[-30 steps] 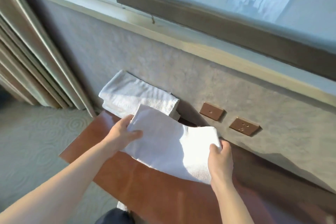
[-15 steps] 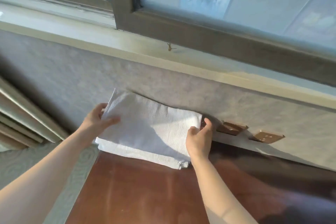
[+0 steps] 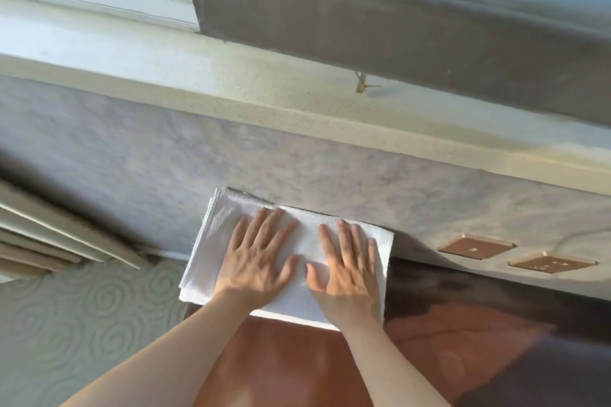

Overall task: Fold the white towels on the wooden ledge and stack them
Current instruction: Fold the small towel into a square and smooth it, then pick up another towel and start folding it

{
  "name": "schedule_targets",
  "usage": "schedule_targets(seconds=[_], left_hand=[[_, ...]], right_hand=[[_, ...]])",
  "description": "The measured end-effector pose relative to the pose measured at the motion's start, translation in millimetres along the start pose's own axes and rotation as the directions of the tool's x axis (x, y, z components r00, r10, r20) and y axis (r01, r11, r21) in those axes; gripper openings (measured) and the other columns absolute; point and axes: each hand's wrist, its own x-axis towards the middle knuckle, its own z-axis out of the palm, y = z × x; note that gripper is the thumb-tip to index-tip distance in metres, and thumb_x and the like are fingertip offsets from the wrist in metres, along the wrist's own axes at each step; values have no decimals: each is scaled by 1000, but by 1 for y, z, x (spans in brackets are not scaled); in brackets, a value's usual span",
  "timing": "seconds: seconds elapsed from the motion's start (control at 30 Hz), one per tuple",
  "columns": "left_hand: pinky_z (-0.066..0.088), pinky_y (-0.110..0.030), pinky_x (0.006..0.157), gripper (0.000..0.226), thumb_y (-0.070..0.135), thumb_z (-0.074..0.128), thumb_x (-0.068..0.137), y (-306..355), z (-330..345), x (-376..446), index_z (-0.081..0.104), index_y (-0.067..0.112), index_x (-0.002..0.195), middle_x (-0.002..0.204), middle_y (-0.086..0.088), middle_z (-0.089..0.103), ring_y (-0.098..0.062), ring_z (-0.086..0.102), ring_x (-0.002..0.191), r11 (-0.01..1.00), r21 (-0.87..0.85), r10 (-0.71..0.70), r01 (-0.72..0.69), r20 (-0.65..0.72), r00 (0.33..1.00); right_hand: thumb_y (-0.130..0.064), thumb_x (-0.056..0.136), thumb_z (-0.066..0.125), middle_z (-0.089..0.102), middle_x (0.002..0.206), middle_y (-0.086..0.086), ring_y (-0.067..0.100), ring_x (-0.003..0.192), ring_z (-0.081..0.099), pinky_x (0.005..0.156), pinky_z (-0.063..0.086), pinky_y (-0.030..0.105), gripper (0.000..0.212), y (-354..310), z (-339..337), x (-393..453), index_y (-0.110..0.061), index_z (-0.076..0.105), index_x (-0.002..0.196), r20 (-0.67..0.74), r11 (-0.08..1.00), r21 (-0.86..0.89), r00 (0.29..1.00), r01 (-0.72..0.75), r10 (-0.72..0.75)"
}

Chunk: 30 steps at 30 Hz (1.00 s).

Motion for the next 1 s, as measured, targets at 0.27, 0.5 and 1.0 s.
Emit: schedule_targets(seconds=[0.27, 0.5, 1.0], left_hand=[[7, -49, 124, 70, 60, 37, 93, 2, 12, 4, 32, 29, 156, 165, -3, 26, -26, 14, 155, 1000, 10, 1, -1, 4, 1000], [8, -49, 123, 68, 63, 28, 99, 1, -3, 12, 27, 30, 158, 162, -2, 35, -24, 19, 154, 999, 25, 24, -27, 90, 996], [7, -39, 127, 90, 76, 9, 86, -35, -80, -47, 15, 28, 162, 169, 3, -3, -18, -5, 156, 973, -40, -225, 229, 78, 971]], right_hand=[[-51, 96, 45, 24, 166, 7, 28, 155, 16, 123, 17, 58, 68, 9, 12, 1, -24, 33, 157, -43, 997, -12, 996, 80, -80], [-53, 98, 37, 17, 169, 4, 24, 157, 9, 122, 14, 58, 67, 6, 5, 6, -26, 27, 160, 67, 999, 6, 996, 51, -52], [-80, 61, -39, -1, 170, 3, 32, 156, 5, 123, 8, 57, 120, 37, -83, -43, -33, 8, 161, 338, 989, -48, 930, -139, 147]])
